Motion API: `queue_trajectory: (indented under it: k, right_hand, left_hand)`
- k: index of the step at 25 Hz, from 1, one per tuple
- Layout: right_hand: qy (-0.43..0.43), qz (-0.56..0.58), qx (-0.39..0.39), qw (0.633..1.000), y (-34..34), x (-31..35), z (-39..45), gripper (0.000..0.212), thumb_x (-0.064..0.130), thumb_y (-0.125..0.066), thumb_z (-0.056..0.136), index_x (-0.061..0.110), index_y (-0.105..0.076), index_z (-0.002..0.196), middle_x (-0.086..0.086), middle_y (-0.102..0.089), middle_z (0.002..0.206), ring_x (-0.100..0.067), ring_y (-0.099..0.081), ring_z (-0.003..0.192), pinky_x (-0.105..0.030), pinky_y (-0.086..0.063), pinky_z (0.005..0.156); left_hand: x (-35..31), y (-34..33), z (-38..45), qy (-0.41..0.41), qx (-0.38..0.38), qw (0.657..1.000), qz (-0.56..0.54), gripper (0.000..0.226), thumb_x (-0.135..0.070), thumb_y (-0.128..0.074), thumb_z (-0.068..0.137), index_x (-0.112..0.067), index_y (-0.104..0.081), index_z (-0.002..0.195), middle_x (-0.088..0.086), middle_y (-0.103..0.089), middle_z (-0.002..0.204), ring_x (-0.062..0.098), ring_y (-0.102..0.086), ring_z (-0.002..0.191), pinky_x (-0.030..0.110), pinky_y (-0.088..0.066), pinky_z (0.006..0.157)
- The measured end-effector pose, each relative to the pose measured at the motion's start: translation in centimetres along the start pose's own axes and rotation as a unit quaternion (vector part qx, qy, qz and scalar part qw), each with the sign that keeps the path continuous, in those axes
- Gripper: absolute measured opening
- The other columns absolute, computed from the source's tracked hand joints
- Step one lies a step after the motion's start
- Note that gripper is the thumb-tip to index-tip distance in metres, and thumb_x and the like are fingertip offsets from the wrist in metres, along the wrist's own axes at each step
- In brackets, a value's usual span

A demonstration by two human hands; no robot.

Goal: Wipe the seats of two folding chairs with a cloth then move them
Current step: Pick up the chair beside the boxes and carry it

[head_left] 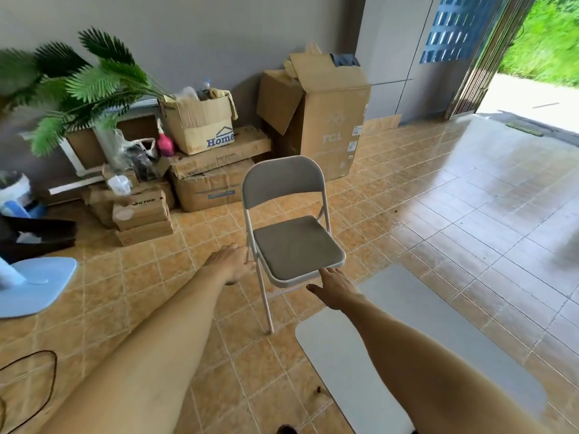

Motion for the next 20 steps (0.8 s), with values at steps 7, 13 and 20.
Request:
queue_trajectory:
  k: [7, 13, 20]
  right_hand:
    - [-0.035, 0.021, 0.027, 0.999, 2.3, 4.2, 15.9, 0.059, 0.055, -0.047, 0.091, 0.013, -0.047, 0.133, -0.008, -0.055, 0.133, -0.029, -0.053, 0.119, -0.041, -0.048, 0.095]
    - [-0.102, 0.085, 0.011, 0.991, 2.3, 8.5, 30.0, 0.059, 0.055, -0.045, 0.092, 0.011, -0.047, 0.132, -0.01, -0.055, 0.132, -0.031, -0.055, 0.117, -0.04, -0.049, 0.091]
    - [-0.217, 0.222, 0.006, 0.951, 2.1, 12.9, 40.9, 0.058, 0.051, -0.043, 0.095, 0.01, -0.046, 0.136, -0.01, -0.054, 0.137, -0.03, -0.053, 0.122, -0.039, -0.047, 0.097]
  left_hand:
    - [6.5, 5.9, 14.8, 0.005, -0.004, 1.0, -0.024, 0.056, -0.043, -0.041, 0.098, -0.016, -0.035, 0.147, 0.007, -0.031, 0.156, 0.029, -0.034, 0.14, 0.041, -0.035, 0.109]
    - [14.0, 9.4, 31.2, -0.038, 0.022, 0.999, -0.006, 0.059, -0.048, -0.042, 0.095, -0.018, -0.037, 0.146, 0.006, -0.037, 0.153, 0.029, -0.04, 0.136, 0.042, -0.039, 0.108]
    - [17.9, 13.3, 47.3, -0.079, 0.057, 0.995, 0.002, 0.06, -0.048, -0.045, 0.094, -0.016, -0.041, 0.144, 0.009, -0.041, 0.15, 0.031, -0.044, 0.134, 0.043, -0.039, 0.108]
Point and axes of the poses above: each hand's wrist, its own z-axis towards the middle knuckle, its own y-axis out of the back of the hand, x = y × z, the point moved 10 cm from there along z, towards the middle knuckle
